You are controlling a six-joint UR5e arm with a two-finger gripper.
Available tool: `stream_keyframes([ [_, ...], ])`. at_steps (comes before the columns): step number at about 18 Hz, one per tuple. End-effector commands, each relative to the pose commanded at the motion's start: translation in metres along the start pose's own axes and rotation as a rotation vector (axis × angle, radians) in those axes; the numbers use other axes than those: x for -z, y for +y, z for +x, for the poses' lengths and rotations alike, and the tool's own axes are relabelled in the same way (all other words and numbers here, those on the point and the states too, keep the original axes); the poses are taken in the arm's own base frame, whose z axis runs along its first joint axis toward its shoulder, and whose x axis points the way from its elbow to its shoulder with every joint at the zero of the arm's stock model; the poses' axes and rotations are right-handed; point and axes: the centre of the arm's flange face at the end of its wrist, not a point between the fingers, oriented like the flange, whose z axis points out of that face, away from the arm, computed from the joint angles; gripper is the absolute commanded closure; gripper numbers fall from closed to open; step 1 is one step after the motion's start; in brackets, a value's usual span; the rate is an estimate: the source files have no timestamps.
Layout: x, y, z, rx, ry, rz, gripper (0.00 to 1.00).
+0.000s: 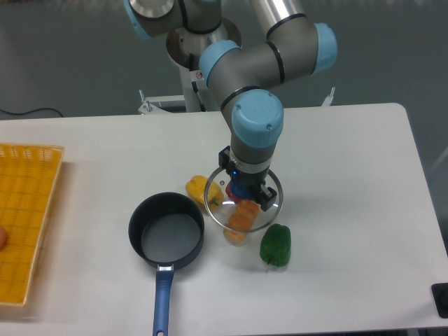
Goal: Place the lid on the table
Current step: 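Lift the glass lid by its knob and carry it away from the peppers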
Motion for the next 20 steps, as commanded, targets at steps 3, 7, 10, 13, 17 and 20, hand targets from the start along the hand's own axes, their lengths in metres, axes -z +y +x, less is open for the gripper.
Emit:
stream_keyframes([
  [3,-0.001,0.005,-0.002,0.003,0.002,-0.002,0.47],
  [7,0.000,0.011,-0.006,0.012,0.001,-0.001,0.47],
  [10,0.000,0.020,-0.011,0.003,0.000,0.003,0.47],
  [13,0.002,0.035,-0.018,-0.009,-0.001,0.006,0.47],
  [17,0.000,0.044,-0.026,-0.034,-0.010,0.006,0.47],
  [20,-0.003,0.058,-0.036,-0.044,-0.019,0.008,0.47],
])
